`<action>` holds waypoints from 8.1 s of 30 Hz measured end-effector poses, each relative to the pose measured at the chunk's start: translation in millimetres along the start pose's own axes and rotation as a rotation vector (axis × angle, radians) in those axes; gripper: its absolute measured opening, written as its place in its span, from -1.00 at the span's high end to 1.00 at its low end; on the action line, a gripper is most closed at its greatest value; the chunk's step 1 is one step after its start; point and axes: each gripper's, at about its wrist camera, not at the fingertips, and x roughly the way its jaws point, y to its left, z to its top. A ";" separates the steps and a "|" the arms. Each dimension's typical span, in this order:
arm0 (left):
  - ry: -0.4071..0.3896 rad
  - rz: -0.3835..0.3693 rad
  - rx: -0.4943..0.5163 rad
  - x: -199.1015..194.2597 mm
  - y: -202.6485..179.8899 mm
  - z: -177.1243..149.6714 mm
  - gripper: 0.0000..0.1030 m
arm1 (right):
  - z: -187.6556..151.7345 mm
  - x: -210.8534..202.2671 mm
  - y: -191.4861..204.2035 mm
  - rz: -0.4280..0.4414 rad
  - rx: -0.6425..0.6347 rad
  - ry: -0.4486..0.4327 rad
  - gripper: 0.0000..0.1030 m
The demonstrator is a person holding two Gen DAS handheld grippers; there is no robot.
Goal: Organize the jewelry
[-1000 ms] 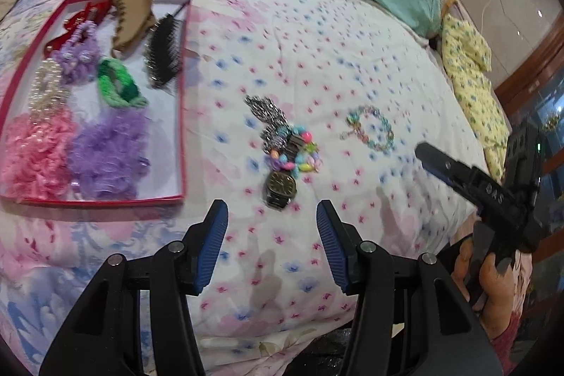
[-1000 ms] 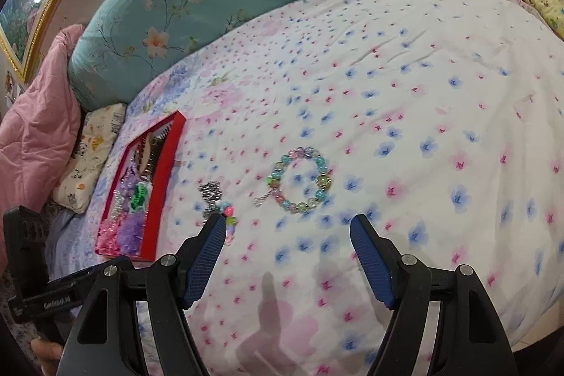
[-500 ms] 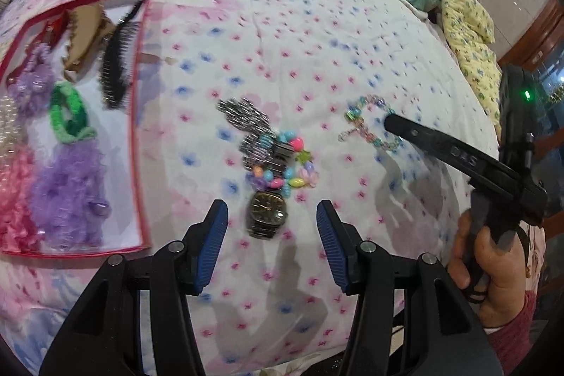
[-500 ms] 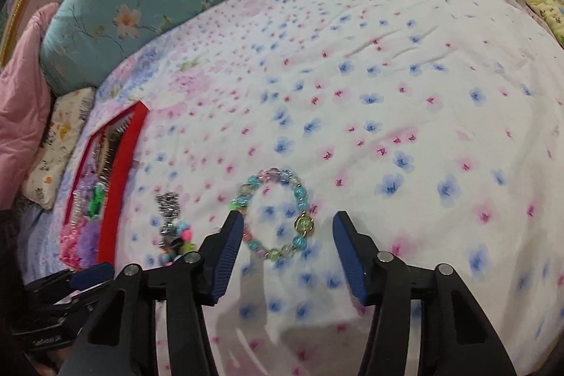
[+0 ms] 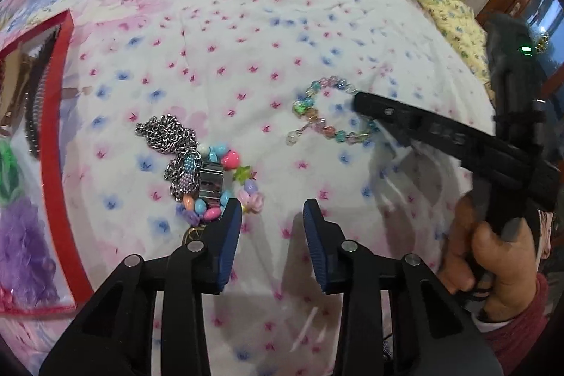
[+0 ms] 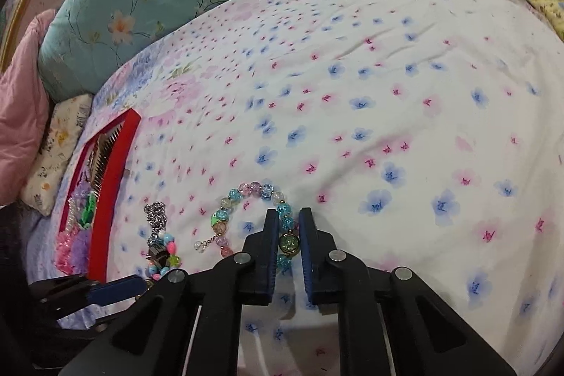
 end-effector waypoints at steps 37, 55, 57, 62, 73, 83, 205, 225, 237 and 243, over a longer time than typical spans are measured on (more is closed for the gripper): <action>-0.338 -0.100 -0.252 -137.8 83.0 -27.1 0.91 | -15.2 -50.8 53.1 0.232 -0.024 -0.032 0.80; -0.438 -0.045 -0.403 -180.2 154.1 -69.4 0.91 | -11.8 -50.2 148.1 0.337 -0.169 -0.011 0.80; -0.444 -0.036 -0.418 -183.3 162.5 -72.7 0.91 | -12.1 -45.4 158.7 0.351 -0.182 -0.001 0.80; -0.447 -0.017 -0.449 -188.0 179.0 -78.3 0.91 | -12.9 -33.6 191.2 0.388 -0.222 0.021 0.80; -0.460 0.050 -0.480 -200.5 212.1 -84.5 0.91 | -8.9 -16.0 262.5 0.485 -0.285 0.041 0.80; -0.409 0.138 -0.488 -173.3 238.3 -80.3 0.91 | -16.7 26.0 290.4 0.494 -0.298 0.104 0.80; -0.202 0.558 -0.497 -179.4 174.0 -129.6 -1.00 | -80.4 -25.1 262.9 0.217 -0.589 0.063 -1.00; -0.216 0.623 -0.462 -179.5 168.5 -126.8 -1.00 | -77.1 -18.5 258.8 0.210 -0.566 0.053 -1.00; -0.227 0.639 -0.443 -180.5 162.9 -124.7 -1.00 | -73.4 -24.6 255.9 0.218 -0.550 0.022 -1.00; -0.229 0.640 -0.442 -181.2 162.1 -125.0 -1.00 | -72.9 -25.2 255.8 0.219 -0.550 0.020 -1.00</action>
